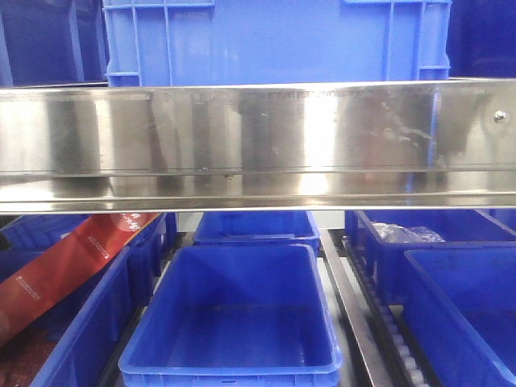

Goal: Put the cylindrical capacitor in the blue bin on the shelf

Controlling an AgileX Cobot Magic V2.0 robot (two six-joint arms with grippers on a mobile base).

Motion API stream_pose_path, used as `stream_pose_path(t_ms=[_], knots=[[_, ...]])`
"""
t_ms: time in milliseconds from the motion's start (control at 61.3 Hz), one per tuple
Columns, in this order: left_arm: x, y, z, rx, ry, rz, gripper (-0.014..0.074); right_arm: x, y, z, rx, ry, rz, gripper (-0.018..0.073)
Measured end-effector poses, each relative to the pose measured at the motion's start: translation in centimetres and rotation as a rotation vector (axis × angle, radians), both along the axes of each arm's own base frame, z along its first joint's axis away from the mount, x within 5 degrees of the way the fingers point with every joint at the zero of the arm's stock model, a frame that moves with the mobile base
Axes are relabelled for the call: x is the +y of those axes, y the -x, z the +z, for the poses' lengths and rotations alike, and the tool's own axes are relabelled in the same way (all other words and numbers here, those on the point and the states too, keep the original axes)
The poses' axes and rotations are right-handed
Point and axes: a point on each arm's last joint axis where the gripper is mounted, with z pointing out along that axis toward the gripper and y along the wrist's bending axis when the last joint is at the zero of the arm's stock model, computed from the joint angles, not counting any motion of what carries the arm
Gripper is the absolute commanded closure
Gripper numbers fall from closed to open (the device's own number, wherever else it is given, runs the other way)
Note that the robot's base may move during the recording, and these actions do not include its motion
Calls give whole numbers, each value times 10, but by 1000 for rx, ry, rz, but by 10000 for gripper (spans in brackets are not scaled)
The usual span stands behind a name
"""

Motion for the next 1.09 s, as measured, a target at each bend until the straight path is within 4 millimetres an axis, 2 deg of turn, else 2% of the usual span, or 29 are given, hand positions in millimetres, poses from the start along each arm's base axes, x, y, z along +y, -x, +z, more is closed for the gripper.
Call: stream_pose_path(t_ms=[196, 538, 783, 1093], knots=[[0, 0, 0, 0, 0, 0, 707, -7, 14, -26, -47, -2, -96, 721], [0, 0, 0, 1, 0, 0, 707, -8, 20, -27, -66, -4, -105, 721], [0, 0, 0, 1, 0, 0, 707, -7, 19, -34, 17, -3, -102, 721], [0, 0, 0, 1, 0, 0, 707, -7, 19, -35, 26, -3, -102, 721]])
